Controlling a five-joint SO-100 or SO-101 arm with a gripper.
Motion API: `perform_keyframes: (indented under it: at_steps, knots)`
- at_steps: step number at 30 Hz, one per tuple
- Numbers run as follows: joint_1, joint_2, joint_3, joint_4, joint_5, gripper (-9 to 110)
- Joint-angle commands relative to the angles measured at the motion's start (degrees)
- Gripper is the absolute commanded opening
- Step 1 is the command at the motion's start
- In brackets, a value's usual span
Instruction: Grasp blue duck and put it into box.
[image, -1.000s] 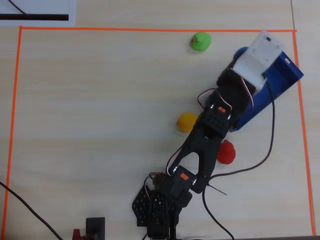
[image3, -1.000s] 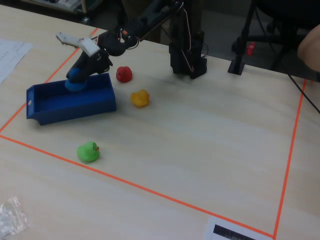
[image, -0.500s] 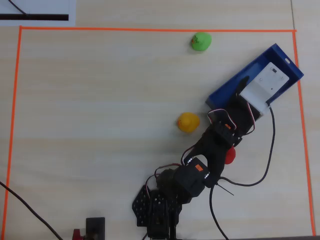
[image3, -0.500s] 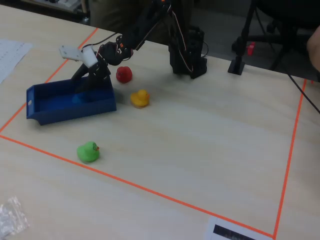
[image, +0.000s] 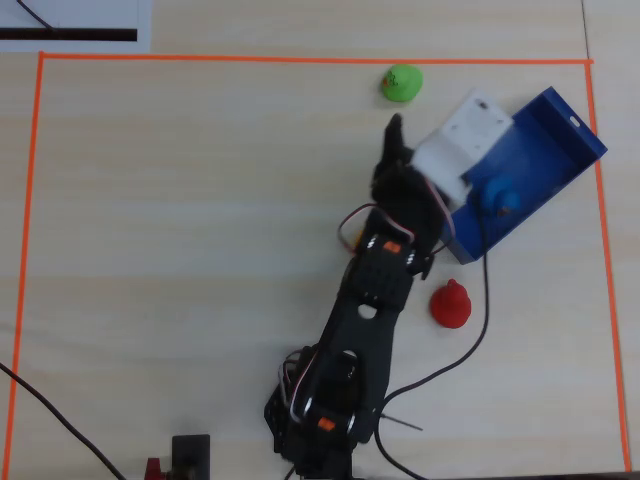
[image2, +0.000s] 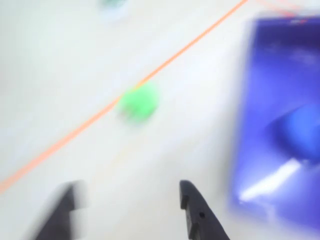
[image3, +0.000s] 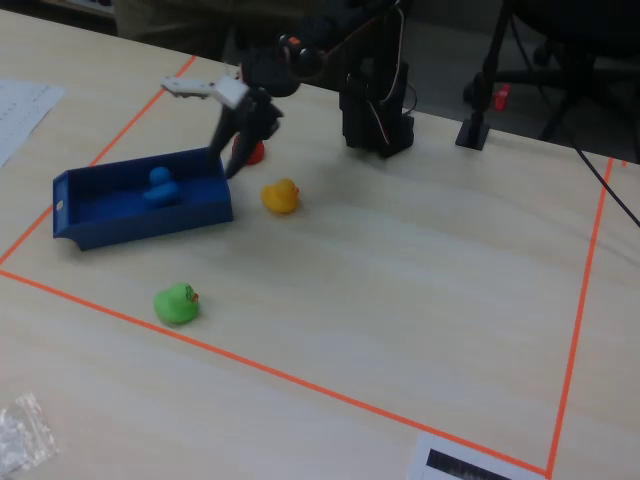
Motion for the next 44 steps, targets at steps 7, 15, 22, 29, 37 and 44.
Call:
perform_keyframes:
  at_steps: [7,15,22,29,37,44]
  knots:
    - [-28.7,38.3,27.9,18.6,7.0,0]
    - [-30.6,57.7,47.4,27.3,6.3,0]
    - [-29.4,64.1,51.0,36.8,4.1,0]
    - [-32.9,64.1,51.1,48.1,1.1,4]
    - [-33.0,64.1,51.1,48.1,1.1,4]
    - [-33.0,64.1,51.1,48.1,1.1,4]
